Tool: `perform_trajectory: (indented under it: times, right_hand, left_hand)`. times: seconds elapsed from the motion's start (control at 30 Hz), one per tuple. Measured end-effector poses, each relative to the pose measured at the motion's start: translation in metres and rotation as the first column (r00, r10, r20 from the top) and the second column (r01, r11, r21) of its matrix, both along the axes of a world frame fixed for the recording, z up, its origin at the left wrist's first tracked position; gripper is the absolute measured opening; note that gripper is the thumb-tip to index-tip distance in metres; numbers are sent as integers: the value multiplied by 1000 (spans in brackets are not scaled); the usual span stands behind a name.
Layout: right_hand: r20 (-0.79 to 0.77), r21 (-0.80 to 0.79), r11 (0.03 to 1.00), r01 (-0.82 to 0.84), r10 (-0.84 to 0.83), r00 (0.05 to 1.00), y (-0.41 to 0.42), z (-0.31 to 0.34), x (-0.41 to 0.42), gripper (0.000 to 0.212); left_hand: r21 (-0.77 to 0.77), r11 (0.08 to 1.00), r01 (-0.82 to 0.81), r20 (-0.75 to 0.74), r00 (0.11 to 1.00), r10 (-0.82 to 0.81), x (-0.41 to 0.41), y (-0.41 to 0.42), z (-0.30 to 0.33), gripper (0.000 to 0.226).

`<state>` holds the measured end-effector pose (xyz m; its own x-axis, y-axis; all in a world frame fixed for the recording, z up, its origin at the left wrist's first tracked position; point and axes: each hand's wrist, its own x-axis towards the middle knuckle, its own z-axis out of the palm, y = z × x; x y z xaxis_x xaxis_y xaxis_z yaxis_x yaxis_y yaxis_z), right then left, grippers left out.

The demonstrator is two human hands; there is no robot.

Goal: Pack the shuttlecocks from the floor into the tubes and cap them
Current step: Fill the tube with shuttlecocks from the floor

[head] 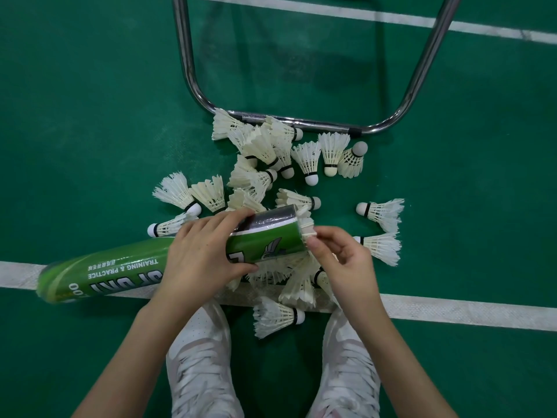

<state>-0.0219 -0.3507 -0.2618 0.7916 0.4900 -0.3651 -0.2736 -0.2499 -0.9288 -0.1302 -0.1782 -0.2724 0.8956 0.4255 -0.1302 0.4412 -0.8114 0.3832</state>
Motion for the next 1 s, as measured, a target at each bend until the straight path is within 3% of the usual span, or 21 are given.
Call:
perform_trajectory:
  times: [0.2,0.4,1.0]
  right_hand:
    - [71,-107,983,-149,157,985,5,-5,-10,29]
    - [250,-178,982,-63,107,962,13,-8,-22,36]
    - [84,-111,985,-132,142,986,13,-4,-16,32]
  left_hand:
    - [10,1000,3,6,1000,-3,0,-1,-1,83]
    - [19,1000,10,4,1000,-10,0,-4,-3,83]
    - [10,999,35,3,999,-35,-3,-5,-7,85]
